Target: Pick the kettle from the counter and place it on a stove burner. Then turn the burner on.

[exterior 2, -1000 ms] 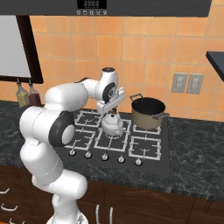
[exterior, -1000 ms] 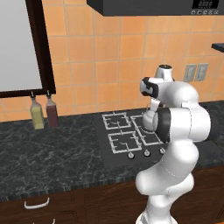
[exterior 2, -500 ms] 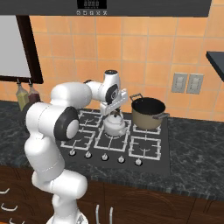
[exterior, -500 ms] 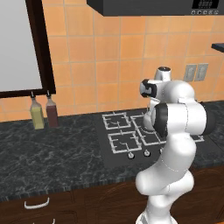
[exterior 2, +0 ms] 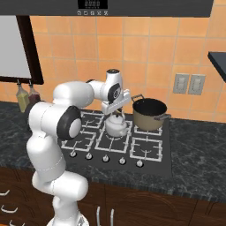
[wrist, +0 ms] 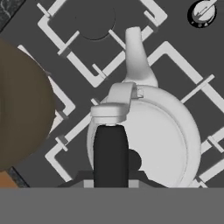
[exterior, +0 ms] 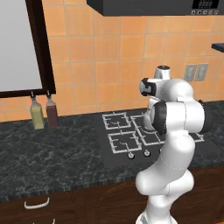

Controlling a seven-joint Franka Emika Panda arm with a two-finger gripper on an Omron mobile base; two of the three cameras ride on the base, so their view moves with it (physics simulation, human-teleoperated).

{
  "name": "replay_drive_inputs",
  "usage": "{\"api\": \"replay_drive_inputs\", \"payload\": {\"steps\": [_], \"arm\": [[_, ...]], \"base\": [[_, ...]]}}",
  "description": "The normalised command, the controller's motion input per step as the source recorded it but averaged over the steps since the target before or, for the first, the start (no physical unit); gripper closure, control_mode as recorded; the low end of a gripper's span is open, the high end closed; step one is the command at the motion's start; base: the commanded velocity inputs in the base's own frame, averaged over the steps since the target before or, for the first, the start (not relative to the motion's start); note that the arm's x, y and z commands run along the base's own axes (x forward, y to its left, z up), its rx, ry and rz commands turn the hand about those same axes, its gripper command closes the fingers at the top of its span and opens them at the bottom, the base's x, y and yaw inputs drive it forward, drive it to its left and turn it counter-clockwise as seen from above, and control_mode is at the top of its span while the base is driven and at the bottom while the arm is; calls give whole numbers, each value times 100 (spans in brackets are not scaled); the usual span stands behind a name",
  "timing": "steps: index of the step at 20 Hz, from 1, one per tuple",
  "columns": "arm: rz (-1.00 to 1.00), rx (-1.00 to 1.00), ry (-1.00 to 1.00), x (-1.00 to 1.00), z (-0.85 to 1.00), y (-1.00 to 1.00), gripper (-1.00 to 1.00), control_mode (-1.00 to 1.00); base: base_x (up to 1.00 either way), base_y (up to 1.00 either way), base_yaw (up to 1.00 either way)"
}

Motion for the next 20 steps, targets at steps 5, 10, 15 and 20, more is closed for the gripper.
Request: {"api": "replay_drive_inputs", "payload": {"steps": [5,10,15,20], "arm": [[-9,0,0,-6,0,0,100,-100],[-12,0,2,-7,0,0,100,-100],[-13,0,1,-1,0,9,100,-100],[-12,-1,0,0,0,31,100,-100]], "base": [[0,0,0],[0,0,0],[0,0,0],[0,0,0]]}}
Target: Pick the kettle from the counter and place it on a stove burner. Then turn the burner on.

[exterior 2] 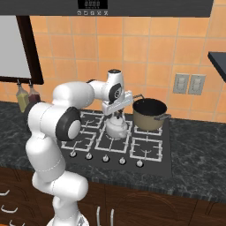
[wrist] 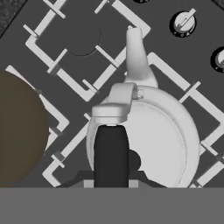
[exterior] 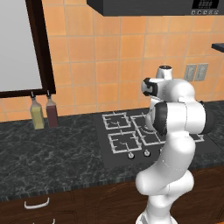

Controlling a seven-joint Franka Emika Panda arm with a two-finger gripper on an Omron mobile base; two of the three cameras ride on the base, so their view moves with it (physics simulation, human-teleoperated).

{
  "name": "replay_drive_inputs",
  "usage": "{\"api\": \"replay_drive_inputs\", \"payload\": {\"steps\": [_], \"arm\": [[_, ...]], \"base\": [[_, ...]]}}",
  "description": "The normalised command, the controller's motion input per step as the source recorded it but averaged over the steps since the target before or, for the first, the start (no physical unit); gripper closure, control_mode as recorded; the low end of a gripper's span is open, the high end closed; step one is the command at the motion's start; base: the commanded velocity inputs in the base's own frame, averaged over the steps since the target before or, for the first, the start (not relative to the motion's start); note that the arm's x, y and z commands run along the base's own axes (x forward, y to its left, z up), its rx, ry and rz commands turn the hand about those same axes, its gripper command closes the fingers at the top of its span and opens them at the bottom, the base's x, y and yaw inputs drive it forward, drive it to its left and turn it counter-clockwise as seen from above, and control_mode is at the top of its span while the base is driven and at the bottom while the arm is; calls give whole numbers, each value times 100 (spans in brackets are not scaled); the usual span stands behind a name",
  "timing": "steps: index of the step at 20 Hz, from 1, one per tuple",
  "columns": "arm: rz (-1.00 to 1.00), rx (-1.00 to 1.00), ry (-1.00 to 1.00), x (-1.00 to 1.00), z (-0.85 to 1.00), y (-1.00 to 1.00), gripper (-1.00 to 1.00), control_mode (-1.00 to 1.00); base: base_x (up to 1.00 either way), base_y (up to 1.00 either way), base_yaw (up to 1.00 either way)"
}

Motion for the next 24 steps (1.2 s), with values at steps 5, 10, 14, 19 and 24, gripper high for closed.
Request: {"api": "replay_drive_inputs", "payload": {"steps": [5,10,14,19,24], "arm": [[-12,-2,0,1,0,39,100,-100],[-12,-2,0,12,0,39,100,-100],[-10,-2,0,25,0,27,100,-100],[-9,-1,0,15,0,24,-100,-100],[-9,0,0,1,0,19,-100,-100]], "base": [[0,0,0],[0,0,0],[0,0,0],[0,0,0],[0,0,0]]}}
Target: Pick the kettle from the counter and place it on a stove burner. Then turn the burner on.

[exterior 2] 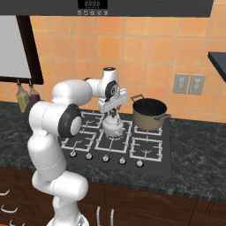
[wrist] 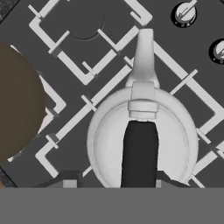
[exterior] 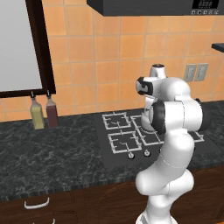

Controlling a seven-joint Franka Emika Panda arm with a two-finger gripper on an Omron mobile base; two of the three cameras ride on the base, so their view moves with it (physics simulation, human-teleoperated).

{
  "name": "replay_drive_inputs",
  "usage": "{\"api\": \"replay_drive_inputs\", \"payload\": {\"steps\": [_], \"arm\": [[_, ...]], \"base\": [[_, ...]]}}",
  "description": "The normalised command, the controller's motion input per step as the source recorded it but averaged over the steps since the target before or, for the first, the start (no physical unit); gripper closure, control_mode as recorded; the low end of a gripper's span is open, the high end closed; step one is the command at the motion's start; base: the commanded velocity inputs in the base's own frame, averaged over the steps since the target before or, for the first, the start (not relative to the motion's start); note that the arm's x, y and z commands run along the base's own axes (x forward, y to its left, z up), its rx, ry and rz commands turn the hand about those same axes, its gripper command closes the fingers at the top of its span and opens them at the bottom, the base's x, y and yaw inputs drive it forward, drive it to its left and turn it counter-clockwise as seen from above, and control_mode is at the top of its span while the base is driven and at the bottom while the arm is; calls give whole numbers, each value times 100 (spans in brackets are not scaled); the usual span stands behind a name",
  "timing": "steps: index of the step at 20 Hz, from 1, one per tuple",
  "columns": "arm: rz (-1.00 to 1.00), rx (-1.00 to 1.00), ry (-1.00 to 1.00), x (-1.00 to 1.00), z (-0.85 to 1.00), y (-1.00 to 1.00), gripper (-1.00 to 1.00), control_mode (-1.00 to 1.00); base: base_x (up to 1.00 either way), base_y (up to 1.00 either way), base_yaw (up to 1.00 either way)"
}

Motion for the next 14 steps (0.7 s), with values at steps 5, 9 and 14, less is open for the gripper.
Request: {"api": "replay_drive_inputs", "payload": {"steps": [5,9,14], "arm": [[-10,0,0,0,0,9,-100,-100],[-11,0,0,0,0,1,-100,-100],[-10,0,0,-1,0,11,-100,-100]], "base": [[0,0,0],[0,0,0],[0,0,0]]}}
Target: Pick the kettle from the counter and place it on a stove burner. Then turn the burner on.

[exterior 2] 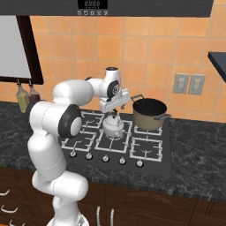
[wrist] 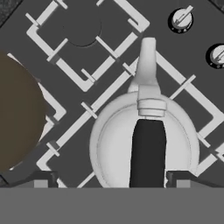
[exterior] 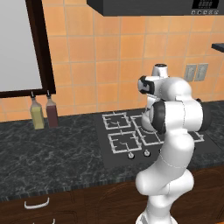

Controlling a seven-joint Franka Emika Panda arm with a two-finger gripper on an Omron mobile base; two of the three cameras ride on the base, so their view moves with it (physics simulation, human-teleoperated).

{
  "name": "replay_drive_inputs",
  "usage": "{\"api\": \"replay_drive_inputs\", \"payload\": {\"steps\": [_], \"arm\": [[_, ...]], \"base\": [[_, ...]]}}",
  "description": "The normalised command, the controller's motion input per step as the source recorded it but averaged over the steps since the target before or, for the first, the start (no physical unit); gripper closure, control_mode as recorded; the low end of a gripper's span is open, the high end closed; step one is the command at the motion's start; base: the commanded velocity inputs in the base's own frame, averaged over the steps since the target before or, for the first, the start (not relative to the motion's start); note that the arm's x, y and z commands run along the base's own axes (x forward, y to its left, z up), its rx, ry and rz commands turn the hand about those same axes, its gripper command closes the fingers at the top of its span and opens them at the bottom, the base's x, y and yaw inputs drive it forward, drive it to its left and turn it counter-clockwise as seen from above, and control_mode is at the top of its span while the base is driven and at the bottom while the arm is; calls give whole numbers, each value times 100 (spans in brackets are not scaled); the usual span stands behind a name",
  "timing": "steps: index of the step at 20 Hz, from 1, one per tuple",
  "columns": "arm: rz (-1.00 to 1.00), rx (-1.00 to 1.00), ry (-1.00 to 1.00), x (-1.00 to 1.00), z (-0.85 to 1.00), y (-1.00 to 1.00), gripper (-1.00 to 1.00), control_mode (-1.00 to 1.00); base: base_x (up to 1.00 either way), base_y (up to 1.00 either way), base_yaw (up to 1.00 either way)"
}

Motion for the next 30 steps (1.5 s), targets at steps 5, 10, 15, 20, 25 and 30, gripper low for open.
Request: {"api": "replay_drive_inputs", "payload": {"steps": [5,10,15,20,25,30], "arm": [[-7,0,0,-19,3,22,-100,-100],[-8,-1,-4,-26,18,20,-100,-100],[-10,-2,-10,-5,26,18,-100,-100],[-7,-2,-6,-13,25,23,-100,-100],[1,-1,-2,-37,16,14,-100,-100],[24,0,-4,-38,2,0,-100,-100]], "base": [[0,0,0],[0,0,0],[0,0,0],[0,0,0],[0,0,0],[0,0,0]]}}
